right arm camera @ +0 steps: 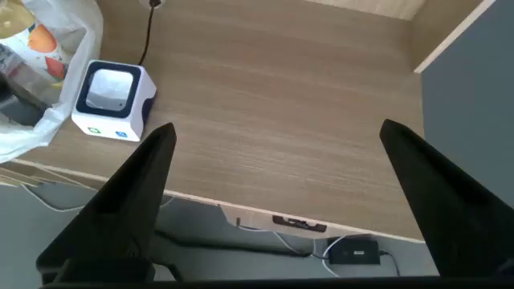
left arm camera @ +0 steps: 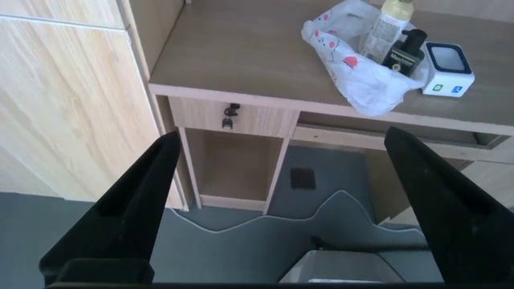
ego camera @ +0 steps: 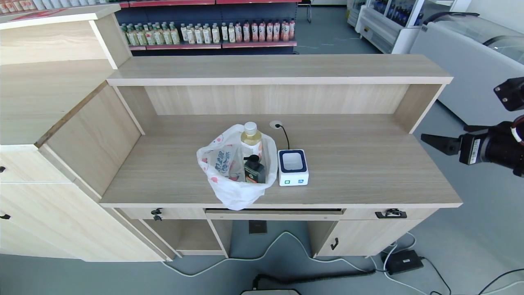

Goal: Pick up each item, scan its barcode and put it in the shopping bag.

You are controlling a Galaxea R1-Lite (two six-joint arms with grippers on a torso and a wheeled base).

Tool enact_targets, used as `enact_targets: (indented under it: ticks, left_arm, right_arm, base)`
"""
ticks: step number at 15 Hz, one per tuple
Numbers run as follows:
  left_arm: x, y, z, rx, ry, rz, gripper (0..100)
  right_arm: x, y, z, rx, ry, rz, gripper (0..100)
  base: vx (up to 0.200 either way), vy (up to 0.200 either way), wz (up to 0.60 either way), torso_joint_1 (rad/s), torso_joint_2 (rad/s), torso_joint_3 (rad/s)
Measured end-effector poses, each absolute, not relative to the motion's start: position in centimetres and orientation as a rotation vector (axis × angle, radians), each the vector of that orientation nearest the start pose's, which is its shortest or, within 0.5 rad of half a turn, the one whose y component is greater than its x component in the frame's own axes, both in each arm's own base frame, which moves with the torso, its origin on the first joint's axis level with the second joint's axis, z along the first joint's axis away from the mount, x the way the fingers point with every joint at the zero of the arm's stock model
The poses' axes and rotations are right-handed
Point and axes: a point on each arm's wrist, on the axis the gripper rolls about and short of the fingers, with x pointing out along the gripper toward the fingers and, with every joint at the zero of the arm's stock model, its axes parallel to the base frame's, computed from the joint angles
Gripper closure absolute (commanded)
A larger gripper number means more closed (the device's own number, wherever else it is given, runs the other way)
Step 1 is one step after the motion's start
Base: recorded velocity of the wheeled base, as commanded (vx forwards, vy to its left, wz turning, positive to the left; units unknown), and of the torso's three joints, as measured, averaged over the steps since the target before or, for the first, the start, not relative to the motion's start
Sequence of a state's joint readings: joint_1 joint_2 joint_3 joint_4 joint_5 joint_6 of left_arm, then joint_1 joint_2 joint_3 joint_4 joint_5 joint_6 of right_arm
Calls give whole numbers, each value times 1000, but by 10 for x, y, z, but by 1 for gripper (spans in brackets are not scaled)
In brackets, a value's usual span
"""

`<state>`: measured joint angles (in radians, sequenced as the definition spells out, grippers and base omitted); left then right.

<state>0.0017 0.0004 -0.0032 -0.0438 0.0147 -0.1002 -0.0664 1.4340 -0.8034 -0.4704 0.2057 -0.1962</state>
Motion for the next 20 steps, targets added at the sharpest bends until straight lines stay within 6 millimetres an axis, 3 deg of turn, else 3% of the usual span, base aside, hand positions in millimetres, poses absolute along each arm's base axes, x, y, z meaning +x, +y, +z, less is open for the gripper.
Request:
enact_targets:
  ticks: [3,14,17,20]
  left_arm:
    - [-23,0,81,-101,-48,14,0]
    - [-23,0,81,-101,-47,14,0]
    - [-23,0,81,-101,-48,14,0]
    - [-23,0,81,-101,-48,14,0]
  right_arm:
    - [215,-18,219,-140,204,116,0]
    - [41,-1,129,-56,123,-36,0]
    - [7,-1,104,-36,97,-42,0]
    - [-13,-1,83,-2,71,-21,0]
  base:
    - [0,0,0,0,0,0]
    - [0,0,0,0,0,0]
    - [0,0,0,0,0,0]
    - [0,0,0,0,0,0]
